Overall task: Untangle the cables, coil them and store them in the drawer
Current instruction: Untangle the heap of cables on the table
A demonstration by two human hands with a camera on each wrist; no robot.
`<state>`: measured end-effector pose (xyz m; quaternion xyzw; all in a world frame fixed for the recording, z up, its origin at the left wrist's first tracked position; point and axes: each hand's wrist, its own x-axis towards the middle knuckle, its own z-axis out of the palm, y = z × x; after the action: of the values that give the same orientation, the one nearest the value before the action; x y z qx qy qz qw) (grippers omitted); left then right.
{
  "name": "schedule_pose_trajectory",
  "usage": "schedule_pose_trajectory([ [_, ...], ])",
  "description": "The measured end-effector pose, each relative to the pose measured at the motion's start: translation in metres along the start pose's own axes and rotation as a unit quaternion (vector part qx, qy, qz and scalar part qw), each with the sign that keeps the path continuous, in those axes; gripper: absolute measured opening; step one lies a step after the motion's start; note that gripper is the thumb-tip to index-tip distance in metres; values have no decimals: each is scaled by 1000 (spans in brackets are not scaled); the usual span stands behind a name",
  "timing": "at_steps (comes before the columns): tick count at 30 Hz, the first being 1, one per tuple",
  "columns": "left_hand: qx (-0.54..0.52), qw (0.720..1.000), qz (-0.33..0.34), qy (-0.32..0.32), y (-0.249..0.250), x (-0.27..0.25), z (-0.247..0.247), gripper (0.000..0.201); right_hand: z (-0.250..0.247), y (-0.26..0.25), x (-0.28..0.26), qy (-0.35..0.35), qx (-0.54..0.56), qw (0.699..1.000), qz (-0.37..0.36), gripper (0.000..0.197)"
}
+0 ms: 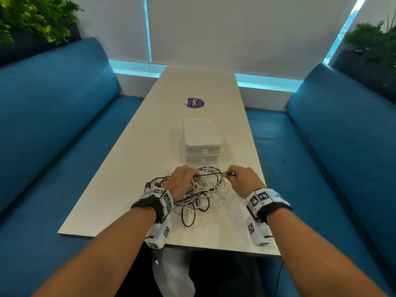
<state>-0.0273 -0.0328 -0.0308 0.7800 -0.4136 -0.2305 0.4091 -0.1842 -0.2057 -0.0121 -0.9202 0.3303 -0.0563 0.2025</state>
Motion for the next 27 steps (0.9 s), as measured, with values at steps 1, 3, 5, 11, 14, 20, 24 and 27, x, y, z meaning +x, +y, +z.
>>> schedule_pose_trajectory([
  [1,0,1000,-4,14,0,4,1,57,1,2,-1,0,-2,1000,4,21],
  [3,102,994,35,12,-4,13,6,40,1,7,0,3,-10,1000,15,23],
  [5,222,972,78,-5,-10,15,12,8,0,9,2,6,-18,999,29,23],
  [11,361,922,138,20,-9,18,22,26,-1,-21,-1,74,-54,996,0,34],
  [14,397,906,142,26,-5,20,21,25,8,-43,2,37,-20,996,-76,30],
  [20,396,905,147,45,-2,18,22,27,19,-44,7,-32,-34,995,-83,23],
  [24,384,913,128,52,-12,16,21,24,10,-38,10,-38,2,995,-93,26],
  [27,387,909,145,44,-16,18,17,23,-1,-25,8,-47,12,996,-80,28],
])
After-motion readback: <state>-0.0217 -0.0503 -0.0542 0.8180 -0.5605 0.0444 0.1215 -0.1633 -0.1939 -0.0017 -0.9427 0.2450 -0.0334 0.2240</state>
